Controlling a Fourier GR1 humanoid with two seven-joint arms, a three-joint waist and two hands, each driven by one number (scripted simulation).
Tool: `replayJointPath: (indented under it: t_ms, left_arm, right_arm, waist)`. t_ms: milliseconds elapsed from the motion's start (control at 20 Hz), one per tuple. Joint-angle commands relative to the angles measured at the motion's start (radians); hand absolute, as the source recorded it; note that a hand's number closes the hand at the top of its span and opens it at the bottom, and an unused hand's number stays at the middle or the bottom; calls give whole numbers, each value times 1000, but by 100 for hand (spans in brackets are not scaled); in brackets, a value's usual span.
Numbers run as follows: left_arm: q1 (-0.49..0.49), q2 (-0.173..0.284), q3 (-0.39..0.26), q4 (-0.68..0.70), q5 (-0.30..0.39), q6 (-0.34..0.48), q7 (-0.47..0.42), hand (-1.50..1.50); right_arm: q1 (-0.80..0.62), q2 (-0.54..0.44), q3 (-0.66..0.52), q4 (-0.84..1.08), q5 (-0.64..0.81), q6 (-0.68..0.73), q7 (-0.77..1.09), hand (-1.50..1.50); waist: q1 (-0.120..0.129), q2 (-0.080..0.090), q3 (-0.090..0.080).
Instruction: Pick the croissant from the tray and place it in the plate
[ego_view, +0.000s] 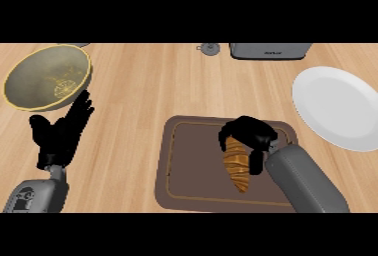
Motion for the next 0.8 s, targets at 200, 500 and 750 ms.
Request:
replayJointPath:
  t_ms: [200,500,750]
  left_arm:
    - [30,-3,10,9,-14,11,-12,0]
    - [45,-12,14,-7,-11,15,-15,0]
    - [16,12,43,3,11,-5,-8,0]
  right_arm:
    - [416,-294,11,-324,-27,-125,-306,150]
    - [512,-314,-215,-554,-172,-272,-330,150]
    - [542,-284,-423,-687,-321,-342,-290,150]
  waist:
    - [-38,6,12]
    - [-36,4,12]
    - [-36,6,12]
